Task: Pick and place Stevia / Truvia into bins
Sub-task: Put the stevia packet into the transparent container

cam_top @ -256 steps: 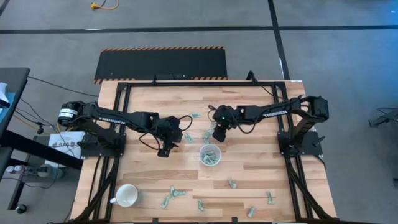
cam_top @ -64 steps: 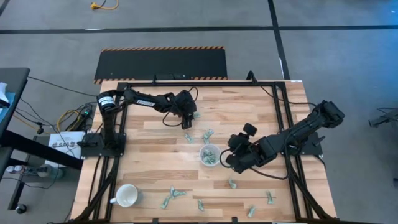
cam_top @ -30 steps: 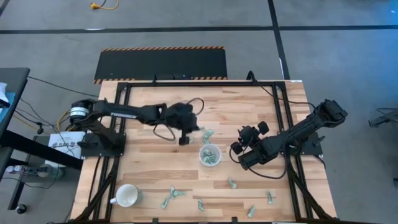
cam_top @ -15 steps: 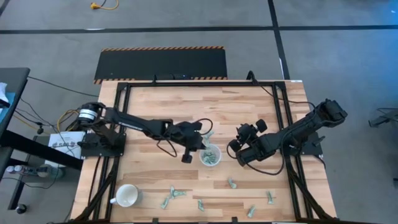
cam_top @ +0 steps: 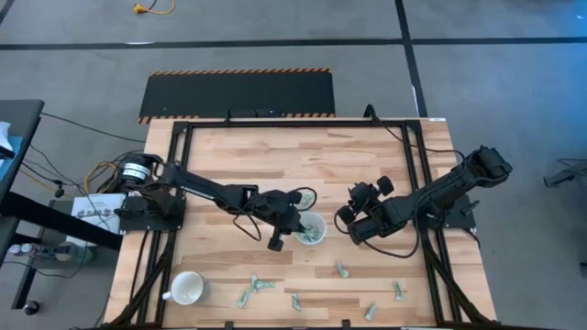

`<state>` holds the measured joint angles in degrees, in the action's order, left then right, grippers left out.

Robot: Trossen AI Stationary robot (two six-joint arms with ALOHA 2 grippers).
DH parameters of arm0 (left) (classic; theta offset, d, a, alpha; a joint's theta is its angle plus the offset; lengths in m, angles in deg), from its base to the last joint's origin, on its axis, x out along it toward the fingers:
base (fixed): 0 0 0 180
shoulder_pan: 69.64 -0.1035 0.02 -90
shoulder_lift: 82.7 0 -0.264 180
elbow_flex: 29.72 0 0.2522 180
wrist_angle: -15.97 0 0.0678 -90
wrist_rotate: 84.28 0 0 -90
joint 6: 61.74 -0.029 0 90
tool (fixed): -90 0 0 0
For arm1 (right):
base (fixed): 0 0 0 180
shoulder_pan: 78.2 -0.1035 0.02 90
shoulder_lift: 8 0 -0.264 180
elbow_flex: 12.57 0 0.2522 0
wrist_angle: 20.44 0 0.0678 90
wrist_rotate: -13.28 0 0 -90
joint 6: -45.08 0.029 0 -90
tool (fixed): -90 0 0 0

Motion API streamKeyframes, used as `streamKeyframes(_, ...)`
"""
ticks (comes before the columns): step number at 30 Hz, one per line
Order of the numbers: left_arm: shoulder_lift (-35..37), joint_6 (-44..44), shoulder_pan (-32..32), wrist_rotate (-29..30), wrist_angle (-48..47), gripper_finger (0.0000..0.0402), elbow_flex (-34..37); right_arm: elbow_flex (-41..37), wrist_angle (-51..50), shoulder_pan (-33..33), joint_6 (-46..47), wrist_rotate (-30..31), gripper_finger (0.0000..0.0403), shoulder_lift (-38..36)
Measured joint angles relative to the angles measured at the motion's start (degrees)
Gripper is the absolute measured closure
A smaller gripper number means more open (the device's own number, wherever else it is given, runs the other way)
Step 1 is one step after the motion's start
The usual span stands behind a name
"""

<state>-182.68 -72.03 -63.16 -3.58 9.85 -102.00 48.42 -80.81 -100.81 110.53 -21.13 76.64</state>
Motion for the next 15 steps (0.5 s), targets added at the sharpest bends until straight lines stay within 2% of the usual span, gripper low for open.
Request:
streamKeyframes(9,-2.36,-0.01,-0.05,-0.07,3.25,0.0397,-0.13,-1.46,3.54,0.00,-1.49,-0.08,0.0296,0.00)
streamKeyframes(15,-2.36,-0.03,-0.09,-0.05,3.00,0.0366,-0.13,-3.87,6.19,0.00,-1.47,-0.26,0.0296,0.00)
